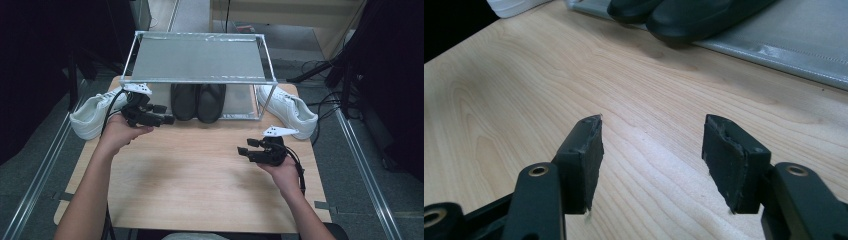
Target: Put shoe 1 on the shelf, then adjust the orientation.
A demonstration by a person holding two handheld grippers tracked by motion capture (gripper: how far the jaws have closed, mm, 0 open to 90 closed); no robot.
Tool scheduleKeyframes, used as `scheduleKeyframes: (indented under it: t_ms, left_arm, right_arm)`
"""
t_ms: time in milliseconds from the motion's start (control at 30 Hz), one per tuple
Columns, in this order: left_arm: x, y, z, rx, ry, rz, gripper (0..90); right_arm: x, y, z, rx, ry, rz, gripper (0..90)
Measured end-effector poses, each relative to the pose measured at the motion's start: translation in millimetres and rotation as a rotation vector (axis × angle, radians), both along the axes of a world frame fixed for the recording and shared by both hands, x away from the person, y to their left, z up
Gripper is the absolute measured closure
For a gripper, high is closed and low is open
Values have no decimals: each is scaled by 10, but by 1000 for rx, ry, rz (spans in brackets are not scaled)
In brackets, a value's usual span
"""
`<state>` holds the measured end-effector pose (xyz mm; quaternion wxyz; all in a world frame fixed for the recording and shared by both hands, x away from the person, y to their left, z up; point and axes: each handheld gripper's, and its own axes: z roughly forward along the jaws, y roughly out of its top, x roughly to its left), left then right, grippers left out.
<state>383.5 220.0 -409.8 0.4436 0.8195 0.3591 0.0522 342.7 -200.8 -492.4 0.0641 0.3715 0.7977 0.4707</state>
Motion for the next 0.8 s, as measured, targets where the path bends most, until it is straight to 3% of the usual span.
scheduleKeyframes:
  t_ms: [133, 567, 800]
  left_arm:
    - [-33, 69, -38, 6, 15, 14, 341]
    - [-93, 323, -74, -13, 9, 54, 340]
    - [-123, 523, -92, -11, -6, 110, 340]
  right_arm:
    - [41, 17, -9, -9, 0, 1, 422]
    - [101, 103, -19, -33, -6, 20, 423]
    - [129, 98, -20, -28, -4, 17, 423]
